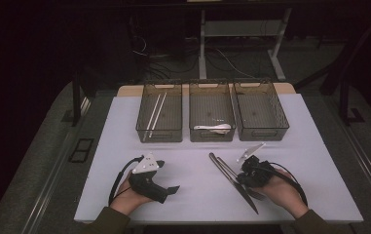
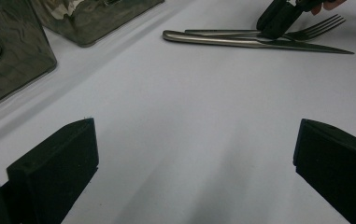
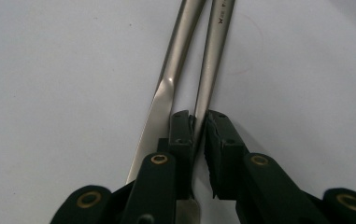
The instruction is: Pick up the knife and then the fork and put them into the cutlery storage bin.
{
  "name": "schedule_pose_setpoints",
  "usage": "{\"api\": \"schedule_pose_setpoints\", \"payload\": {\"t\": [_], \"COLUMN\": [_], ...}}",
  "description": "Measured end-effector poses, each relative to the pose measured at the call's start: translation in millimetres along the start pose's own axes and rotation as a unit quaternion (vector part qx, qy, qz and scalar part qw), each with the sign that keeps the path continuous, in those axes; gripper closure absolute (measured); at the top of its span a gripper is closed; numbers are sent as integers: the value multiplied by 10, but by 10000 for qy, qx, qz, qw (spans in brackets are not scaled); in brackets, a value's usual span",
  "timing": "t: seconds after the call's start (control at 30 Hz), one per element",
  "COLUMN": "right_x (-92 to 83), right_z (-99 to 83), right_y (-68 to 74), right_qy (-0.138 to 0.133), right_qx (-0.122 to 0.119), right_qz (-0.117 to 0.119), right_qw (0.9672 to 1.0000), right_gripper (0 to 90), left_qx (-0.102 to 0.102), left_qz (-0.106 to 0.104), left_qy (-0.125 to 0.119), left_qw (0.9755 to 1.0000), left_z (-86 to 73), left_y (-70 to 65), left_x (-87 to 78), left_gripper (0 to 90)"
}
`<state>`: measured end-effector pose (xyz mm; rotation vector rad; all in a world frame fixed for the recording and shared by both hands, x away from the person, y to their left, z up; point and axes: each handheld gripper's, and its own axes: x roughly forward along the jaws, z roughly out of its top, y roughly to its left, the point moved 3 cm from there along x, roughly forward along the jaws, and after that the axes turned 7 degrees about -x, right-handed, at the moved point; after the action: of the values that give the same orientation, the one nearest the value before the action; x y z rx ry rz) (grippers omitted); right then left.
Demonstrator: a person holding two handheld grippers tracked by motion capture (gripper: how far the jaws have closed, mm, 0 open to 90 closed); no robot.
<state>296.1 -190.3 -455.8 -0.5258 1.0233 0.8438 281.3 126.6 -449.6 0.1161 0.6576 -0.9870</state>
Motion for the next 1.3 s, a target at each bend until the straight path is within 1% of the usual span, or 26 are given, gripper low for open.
{"api": "schedule_pose_setpoints", "payload": {"t": [0.17,0.4,0.47,0.53,0.6,0.63,0.67,0.77,0.9,0.93,0.97,1.23,1.3], "right_x": [-3,-13,-20,-24,-30,-34,-43,-83,-129,-143,-160,-305,-337], "right_z": [-33,-76,-91,-104,-116,-123,-126,-137,-155,-158,-159,-178,-184], "right_y": [-13,-40,-65,-88,-107,-120,-127,-156,-185,-194,-195,-261,-289], "right_qy": [-151,-350,-380,-413,-456,-477,-509,-632,-719,-761,-797,-1061,-1103], "right_qx": [39,69,56,73,139,107,144,216,264,237,296,458,458], "right_qz": [-15,86,22,14,24,11,-5,50,45,61,86,100,84], "right_qw": [9999,9993,9993,9991,9989,9988,9986,9978,9971,9968,9963,9932,9928], "right_gripper": [839,844,846,846,846,846,846,846,846,846,846,846,846], "left_qx": [12,7,14,8,9,11,13,8,8,16,14,22,27], "left_qz": [10,2,6,6,6,6,6,5,4,2,3,-12,-24], "left_qy": [-10,-23,-16,-20,-21,-20,-20,-23,-23,-23,-21,-17,-33], "left_qw": [10000,10000,10000,10000,10000,10000,10000,10000,10000,10000,10000,10000,10000], "left_z": [2,0,0,-1,0,1,1,0,0,1,1,2,1], "left_y": [-1,1,4,2,1,1,1,2,1,1,1,0,0], "left_x": [-10,-8,-9,-7,-6,-6,-7,-8,-9,-9,-9,-11,-9], "left_gripper": [0,0,0,0,0,0,0,0,0,0,0,0,0]}}
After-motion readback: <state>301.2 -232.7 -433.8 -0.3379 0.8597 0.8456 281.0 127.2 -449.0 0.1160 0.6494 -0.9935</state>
